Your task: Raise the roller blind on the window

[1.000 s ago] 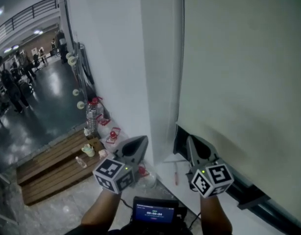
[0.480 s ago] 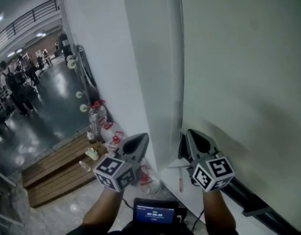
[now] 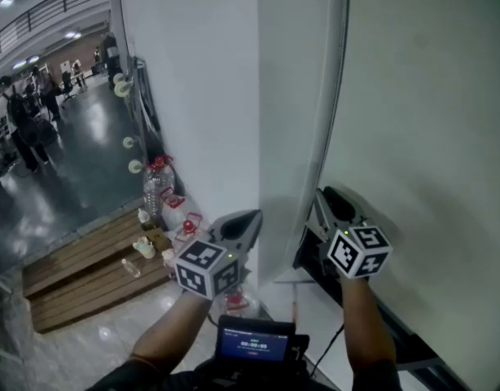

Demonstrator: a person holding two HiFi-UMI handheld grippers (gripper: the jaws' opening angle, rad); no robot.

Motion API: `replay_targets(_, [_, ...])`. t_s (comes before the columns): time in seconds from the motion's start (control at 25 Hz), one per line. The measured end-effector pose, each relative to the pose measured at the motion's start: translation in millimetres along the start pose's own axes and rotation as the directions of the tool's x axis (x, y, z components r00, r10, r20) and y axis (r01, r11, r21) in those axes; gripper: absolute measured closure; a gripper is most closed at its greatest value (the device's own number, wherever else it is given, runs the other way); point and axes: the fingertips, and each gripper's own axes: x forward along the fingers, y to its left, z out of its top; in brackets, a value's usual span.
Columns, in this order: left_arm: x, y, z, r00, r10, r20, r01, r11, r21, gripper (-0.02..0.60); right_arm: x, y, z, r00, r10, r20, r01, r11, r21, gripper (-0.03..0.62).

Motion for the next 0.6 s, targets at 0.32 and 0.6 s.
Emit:
replay_targets(0.32, [29, 3, -7, 0.996, -0.073, -0.047, 0.074, 0.997, 0.009, 0.584, 62, -33, 0, 0.999, -0.037, -0.025, 0.035, 0.998, -0.05, 0.474])
replay_targets(0.6, [36, 11, -15, 0.995, -0.073, -0.07, 0.074, 0.997, 0.002, 0.584, 98, -42, 13, 1.0, -0.018, -0.01, 0.017, 0.998, -0.062, 0.445])
